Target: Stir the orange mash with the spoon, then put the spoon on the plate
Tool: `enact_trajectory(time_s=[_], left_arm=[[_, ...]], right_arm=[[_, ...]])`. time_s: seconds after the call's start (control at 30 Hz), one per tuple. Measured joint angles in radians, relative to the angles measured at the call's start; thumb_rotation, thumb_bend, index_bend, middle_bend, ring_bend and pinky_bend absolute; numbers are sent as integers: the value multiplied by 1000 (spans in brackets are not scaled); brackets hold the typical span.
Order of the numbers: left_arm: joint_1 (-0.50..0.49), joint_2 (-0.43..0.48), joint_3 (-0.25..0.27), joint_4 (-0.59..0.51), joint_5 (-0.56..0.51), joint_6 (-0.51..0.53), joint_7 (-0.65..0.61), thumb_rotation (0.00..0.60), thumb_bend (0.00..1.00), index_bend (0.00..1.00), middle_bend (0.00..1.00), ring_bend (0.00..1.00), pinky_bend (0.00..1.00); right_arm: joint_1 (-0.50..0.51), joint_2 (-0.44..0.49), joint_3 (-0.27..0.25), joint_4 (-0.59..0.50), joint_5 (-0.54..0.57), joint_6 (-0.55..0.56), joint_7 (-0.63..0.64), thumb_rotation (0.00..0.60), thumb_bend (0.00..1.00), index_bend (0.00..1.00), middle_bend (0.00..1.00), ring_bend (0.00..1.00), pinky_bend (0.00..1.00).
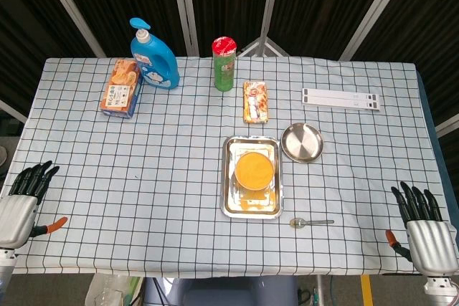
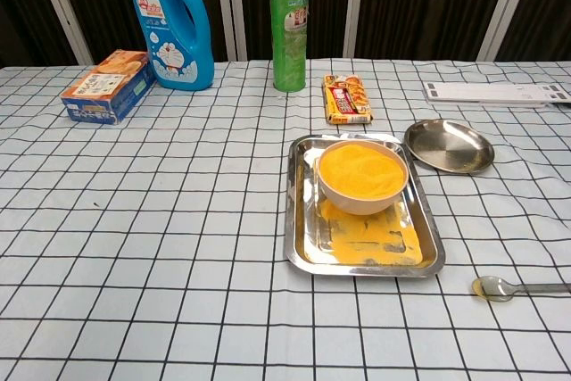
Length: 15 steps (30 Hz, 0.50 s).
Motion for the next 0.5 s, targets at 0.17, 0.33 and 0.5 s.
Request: enact_trajectory(time_s=[0.17, 0.33, 0.5], left_arm=[[1, 0, 0, 0, 2, 3, 0, 600, 0, 0, 0, 0, 0], [3, 0, 2, -1, 8, 8, 3, 600, 0, 0, 0, 0, 0], [5, 1, 2, 0, 7, 10, 0, 600, 0, 0, 0, 0, 0]], right_arm=[[0, 1, -1, 0, 0, -1, 1, 600, 348, 0, 0, 0, 0], [-2, 3, -2, -4, 0, 2, 9, 600, 348, 0, 0, 0, 0], [3, 2, -5, -15, -17, -1, 18, 600, 347, 84, 39, 0, 0]])
